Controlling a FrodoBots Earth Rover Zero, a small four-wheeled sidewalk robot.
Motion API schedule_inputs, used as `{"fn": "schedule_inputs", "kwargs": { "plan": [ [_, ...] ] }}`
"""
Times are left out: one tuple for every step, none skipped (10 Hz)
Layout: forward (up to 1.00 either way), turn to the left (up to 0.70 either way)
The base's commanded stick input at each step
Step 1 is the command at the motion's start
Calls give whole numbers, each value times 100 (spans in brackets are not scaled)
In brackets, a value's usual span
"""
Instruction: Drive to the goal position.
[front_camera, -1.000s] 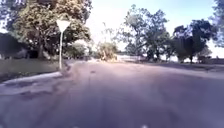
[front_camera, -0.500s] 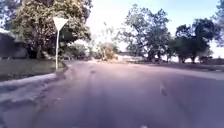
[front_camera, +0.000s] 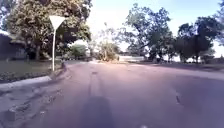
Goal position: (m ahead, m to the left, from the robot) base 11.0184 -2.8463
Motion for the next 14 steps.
{"fn": "schedule_inputs", "kwargs": {
  "plan": [
    [100, 0],
    [100, 0],
    [100, 0],
    [100, 0],
    [100, 0],
    [100, 0],
    [100, 0],
    [100, 0],
    [100, -1],
    [100, -24],
    [100, -40],
    [100, -40],
    [100, -40],
    [100, -40]
  ]
}}
